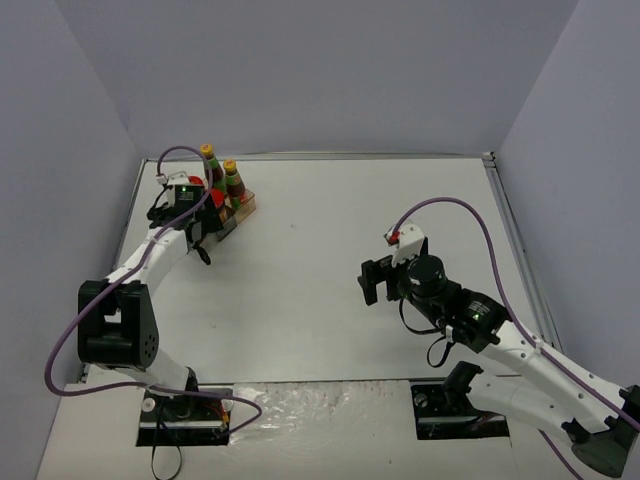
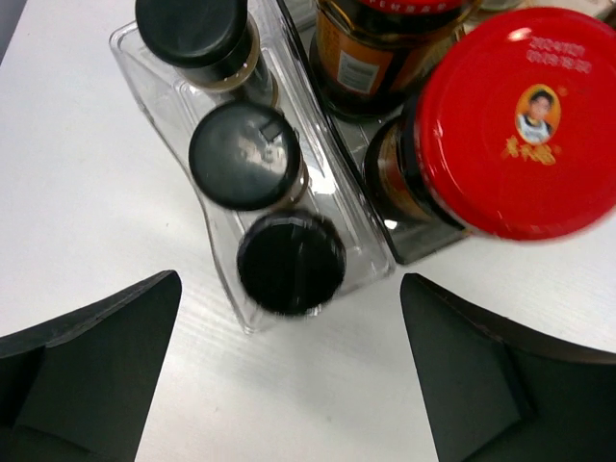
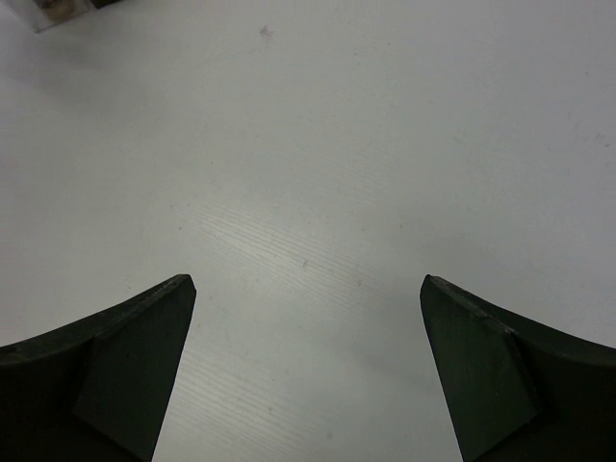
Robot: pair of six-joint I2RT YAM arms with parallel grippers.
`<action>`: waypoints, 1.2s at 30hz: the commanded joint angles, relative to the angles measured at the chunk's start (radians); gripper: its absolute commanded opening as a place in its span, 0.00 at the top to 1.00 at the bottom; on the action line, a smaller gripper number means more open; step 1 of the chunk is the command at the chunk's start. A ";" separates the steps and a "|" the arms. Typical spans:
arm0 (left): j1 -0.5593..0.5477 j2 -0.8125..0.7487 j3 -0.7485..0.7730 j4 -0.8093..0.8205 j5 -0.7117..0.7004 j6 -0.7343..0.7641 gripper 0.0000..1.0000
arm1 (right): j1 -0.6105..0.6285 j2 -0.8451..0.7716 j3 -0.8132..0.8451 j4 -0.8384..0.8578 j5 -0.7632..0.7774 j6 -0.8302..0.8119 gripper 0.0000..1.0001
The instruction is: Organize the condiment bottles
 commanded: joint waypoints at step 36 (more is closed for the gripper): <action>-0.024 -1.363 -0.254 -0.466 0.176 0.134 0.03 | -0.005 -0.439 0.088 -0.136 0.548 0.059 0.00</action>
